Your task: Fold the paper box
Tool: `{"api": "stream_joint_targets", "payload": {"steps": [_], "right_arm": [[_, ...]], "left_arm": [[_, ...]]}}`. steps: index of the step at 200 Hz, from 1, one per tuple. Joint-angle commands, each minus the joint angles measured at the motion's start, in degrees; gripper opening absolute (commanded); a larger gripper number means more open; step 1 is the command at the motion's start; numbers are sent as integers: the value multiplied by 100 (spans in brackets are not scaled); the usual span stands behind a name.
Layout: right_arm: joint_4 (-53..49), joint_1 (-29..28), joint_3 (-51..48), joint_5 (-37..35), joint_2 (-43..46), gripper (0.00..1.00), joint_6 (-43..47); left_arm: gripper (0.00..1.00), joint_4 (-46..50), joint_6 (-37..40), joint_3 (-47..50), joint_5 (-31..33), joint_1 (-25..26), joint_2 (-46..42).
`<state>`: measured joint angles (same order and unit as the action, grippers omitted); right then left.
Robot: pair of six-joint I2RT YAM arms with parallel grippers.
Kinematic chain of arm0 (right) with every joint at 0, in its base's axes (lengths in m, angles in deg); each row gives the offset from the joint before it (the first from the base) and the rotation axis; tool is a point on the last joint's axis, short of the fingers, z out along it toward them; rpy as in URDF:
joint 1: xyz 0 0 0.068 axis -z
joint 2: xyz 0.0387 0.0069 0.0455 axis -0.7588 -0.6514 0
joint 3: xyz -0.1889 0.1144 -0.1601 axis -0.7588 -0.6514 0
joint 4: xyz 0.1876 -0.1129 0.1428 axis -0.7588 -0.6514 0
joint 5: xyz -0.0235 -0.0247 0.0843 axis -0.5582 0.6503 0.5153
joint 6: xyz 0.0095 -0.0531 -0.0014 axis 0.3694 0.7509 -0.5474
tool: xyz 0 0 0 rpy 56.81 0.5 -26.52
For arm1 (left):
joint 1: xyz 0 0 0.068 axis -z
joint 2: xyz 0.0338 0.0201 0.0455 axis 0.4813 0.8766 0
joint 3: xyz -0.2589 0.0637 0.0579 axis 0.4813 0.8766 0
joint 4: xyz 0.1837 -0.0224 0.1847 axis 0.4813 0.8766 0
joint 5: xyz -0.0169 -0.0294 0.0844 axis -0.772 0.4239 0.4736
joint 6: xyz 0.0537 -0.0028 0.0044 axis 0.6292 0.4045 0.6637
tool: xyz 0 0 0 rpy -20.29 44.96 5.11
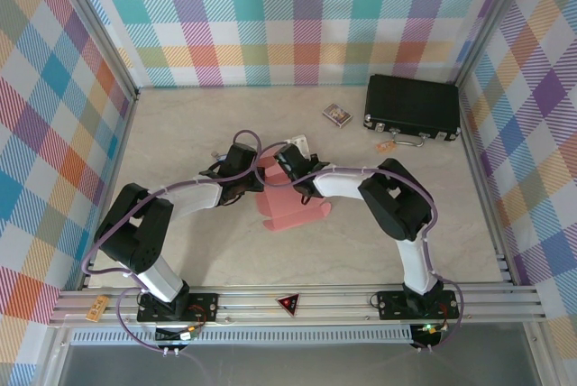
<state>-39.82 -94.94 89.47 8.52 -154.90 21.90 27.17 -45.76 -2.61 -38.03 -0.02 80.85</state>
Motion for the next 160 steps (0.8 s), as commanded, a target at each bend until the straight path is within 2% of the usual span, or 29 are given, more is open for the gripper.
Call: {"api": "stream_joint_targets", "payload": {"steps": [1, 56, 80, 123, 160], "right_arm": [[-484, 14, 217, -620, -226, 15, -195], [-1215, 32, 582, -777, -440, 14, -649], [-1091, 32, 529, -698, -394, 15, -600], [-594, 32, 244, -149, -77, 21, -158], [-385, 38, 80, 281, 216, 35, 91]], "left_arm": [[4, 211, -28, -128, -165, 87, 52], [4, 211, -30, -115, -161, 86, 62], [4, 218, -27, -119, -156, 87, 79], [4, 220, -22, -140, -144, 87, 106], [4, 254, -20, -174, -131, 87, 130]]}}
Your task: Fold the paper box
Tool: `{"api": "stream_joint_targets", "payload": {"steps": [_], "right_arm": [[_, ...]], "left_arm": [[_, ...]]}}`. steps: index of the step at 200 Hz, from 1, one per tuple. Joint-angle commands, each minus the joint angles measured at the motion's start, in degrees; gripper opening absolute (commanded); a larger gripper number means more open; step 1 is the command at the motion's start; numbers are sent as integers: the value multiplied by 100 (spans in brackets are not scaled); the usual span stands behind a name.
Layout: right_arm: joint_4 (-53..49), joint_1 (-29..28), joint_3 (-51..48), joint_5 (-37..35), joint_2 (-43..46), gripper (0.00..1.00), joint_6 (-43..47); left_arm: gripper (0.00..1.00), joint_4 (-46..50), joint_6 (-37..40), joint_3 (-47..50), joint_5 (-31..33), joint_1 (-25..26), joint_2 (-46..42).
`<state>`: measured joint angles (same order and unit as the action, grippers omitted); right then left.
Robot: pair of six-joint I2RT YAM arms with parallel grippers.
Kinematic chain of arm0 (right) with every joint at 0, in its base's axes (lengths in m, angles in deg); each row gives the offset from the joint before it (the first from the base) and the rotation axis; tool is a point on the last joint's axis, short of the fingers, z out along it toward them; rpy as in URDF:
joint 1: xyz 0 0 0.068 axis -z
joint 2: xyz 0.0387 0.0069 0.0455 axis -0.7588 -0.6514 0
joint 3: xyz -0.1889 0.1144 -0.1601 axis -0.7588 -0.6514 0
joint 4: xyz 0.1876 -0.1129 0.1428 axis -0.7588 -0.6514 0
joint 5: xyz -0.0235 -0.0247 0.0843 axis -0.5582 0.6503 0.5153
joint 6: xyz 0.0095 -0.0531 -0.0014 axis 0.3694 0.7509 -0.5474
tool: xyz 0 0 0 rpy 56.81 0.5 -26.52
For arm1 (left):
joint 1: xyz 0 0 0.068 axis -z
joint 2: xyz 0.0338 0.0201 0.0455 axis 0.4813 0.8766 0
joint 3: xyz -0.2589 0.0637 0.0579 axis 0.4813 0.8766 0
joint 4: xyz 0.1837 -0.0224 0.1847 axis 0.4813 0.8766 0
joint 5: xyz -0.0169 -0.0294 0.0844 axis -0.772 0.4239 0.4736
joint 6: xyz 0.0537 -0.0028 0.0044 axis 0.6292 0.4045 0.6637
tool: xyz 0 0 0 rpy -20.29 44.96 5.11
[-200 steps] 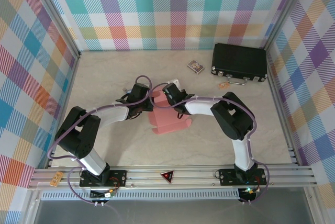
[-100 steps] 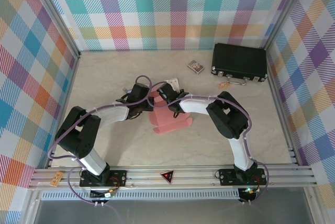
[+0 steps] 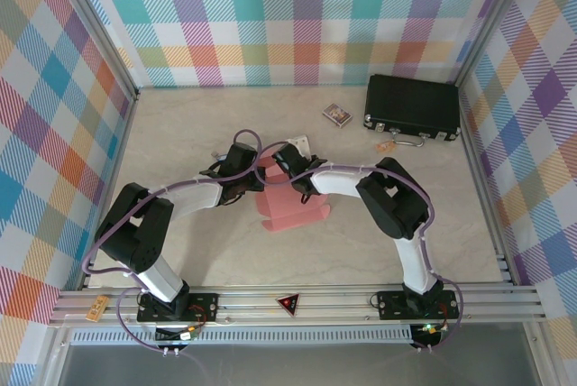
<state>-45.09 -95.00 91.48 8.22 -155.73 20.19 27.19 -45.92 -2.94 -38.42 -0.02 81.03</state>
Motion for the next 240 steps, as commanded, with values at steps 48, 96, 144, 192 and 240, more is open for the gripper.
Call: {"api": "stream_joint_targets", "payload": {"steps": [48, 96, 144, 192, 240], "right_arm": [[73, 38, -113, 473, 421, 41, 377], [65, 38, -285, 508, 609, 41, 375], [168, 55, -532, 930, 786, 38, 595], [241, 231, -750, 1737, 918, 33, 597], [200, 249, -824, 1990, 984, 25, 690]], "left_arm": [[4, 271, -1, -136, -57, 87, 97], [4, 306, -6, -141, -14, 87, 70], [4, 339, -5, -162, 14, 87, 97], [4, 376, 3, -169, 62, 86, 91], [4, 411, 2, -178, 97, 87, 73]]}}
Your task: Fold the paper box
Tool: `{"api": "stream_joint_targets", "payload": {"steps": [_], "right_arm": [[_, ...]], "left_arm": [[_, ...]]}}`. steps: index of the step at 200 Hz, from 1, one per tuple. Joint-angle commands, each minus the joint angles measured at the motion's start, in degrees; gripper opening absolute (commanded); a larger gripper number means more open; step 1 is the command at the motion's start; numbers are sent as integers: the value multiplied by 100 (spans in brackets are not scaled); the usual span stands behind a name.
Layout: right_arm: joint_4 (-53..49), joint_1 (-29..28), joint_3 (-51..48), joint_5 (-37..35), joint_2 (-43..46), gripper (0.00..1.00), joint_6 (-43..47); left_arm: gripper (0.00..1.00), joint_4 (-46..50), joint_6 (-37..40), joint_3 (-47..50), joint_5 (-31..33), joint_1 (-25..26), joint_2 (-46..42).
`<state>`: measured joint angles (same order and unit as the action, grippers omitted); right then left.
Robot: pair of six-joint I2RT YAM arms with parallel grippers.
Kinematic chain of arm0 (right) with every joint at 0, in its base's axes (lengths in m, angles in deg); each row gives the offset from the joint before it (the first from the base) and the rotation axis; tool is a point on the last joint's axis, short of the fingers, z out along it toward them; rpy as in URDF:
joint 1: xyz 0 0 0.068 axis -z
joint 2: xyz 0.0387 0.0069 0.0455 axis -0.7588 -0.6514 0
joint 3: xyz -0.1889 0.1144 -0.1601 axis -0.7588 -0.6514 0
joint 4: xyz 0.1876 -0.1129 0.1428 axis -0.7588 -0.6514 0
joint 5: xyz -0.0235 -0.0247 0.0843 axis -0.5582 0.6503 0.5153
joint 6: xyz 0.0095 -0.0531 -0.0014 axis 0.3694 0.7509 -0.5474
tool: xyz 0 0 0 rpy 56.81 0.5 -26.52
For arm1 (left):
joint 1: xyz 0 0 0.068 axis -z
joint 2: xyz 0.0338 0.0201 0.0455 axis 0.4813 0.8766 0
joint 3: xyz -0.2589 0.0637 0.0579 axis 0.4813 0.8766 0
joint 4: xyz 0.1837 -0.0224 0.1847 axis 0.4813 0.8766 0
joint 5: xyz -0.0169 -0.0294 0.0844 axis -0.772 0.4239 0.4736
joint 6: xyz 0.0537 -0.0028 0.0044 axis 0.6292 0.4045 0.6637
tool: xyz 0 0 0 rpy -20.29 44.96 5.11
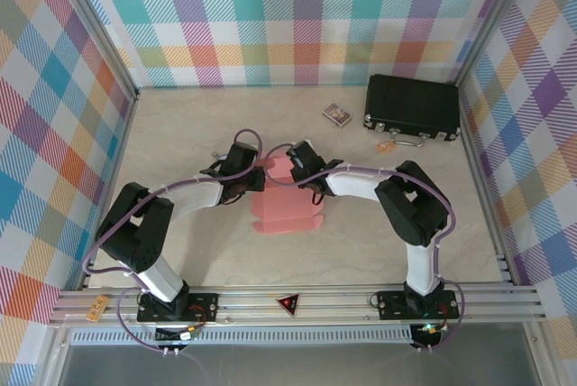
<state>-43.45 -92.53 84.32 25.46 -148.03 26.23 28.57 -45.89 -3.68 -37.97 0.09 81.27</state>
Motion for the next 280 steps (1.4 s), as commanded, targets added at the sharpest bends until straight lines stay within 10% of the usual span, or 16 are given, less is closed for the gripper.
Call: {"api": "stream_joint_targets", "payload": {"steps": [1, 280], "right_arm": [[31, 2, -108, 267, 211, 24, 88], [-1649, -70, 1387, -2213, -1174, 10, -2272]], "left_arm": [[4, 274, 0, -100, 49, 76, 52], [4, 388, -167, -271, 7, 111, 171]]}}
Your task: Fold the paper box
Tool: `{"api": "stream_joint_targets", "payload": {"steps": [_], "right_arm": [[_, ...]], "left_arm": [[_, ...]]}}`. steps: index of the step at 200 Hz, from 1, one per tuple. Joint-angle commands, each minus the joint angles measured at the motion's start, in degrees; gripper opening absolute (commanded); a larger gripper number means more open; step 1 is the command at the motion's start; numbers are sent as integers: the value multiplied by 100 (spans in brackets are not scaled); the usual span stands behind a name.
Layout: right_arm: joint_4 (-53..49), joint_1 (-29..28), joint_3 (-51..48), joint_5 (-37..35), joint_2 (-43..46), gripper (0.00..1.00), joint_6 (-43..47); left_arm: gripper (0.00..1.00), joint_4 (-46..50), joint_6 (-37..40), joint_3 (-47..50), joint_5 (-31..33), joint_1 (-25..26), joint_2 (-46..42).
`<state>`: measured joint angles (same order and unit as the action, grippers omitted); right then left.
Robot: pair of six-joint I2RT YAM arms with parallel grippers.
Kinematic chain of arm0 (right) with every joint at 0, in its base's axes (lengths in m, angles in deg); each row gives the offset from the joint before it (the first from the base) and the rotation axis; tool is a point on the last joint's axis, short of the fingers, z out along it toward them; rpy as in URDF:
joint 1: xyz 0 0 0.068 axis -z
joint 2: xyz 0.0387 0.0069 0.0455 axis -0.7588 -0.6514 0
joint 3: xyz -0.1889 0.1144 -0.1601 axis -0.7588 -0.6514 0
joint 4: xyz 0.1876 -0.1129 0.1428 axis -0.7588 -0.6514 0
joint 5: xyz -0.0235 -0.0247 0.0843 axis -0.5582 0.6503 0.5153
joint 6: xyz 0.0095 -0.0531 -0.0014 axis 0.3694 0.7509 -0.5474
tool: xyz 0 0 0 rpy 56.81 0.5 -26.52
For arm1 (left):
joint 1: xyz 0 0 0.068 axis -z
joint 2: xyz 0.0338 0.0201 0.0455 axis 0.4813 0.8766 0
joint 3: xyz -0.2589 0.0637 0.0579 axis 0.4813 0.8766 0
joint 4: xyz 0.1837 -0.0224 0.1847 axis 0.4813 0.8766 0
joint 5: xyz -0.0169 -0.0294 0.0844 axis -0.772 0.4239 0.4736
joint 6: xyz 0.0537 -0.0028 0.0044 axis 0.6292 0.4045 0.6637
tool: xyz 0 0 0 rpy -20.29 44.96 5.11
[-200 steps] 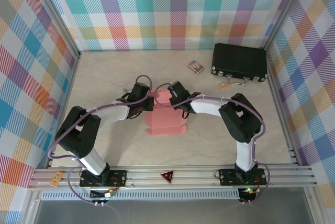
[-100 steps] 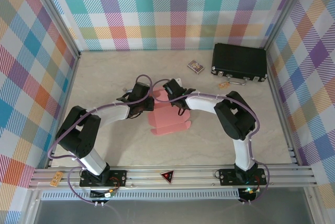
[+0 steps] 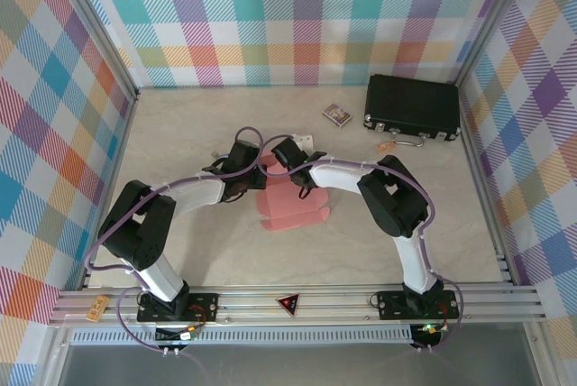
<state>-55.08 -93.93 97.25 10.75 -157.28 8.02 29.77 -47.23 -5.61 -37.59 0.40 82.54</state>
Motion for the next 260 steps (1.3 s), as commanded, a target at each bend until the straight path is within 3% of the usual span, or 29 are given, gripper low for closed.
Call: {"api": "stream_joint_targets", "payload": {"steps": [1, 48, 174, 260], "right_arm": [[-483, 71, 92, -740, -245, 10, -453], [-150, 67, -97, -403, -99, 15, -122], [479, 20, -913, 835, 839, 56, 792], [791, 4, -1230, 1341, 1156, 59, 1117]], "left_arm": [[4, 268, -38, -75, -32, 80, 48], [4, 292, -52, -97, -17, 89, 111], [3, 364, -91, -154, 177, 98, 165], [3, 431, -146, -184, 216, 115, 178]]}}
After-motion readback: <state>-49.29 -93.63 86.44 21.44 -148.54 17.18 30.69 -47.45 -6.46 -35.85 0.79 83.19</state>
